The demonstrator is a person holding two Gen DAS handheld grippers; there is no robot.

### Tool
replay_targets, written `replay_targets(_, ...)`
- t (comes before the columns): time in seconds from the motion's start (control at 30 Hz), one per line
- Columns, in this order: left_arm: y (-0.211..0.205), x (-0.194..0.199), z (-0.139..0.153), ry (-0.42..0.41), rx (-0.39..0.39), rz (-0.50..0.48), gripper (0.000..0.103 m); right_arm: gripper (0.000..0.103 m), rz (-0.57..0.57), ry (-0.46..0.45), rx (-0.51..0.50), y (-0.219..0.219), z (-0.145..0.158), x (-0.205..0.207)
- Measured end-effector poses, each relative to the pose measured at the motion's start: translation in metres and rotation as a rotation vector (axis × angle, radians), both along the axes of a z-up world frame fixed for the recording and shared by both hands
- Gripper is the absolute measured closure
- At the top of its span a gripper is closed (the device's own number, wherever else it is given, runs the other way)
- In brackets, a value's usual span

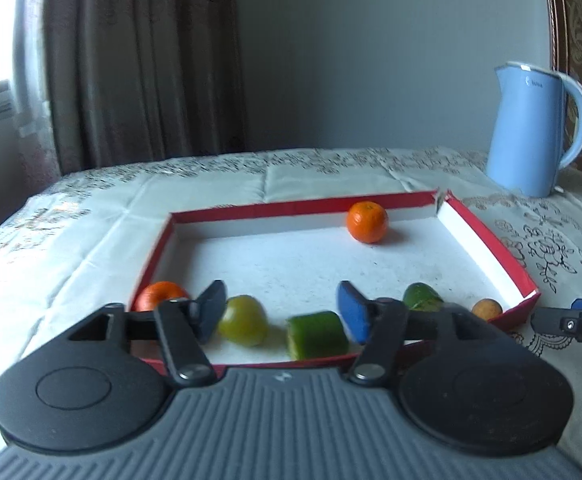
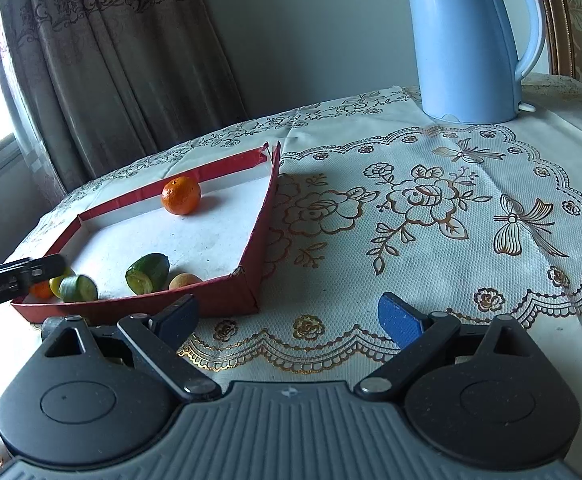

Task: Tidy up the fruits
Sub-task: 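Move the right tool to the large green tomato and grasp it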

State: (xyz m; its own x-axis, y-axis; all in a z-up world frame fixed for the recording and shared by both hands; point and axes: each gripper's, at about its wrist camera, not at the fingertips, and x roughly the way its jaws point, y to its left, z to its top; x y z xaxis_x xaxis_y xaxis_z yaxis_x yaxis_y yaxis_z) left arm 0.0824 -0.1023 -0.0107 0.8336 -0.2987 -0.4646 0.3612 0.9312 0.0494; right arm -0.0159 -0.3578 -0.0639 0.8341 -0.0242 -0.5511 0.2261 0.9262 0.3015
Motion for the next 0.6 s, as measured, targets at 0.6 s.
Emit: replay_targets(0.6,0.151,-0.013,-0.03,0.104,-0.053,0.394,0.0,0.006,0.144,-0.121,-0.056,0.025,0.013,-0.019)
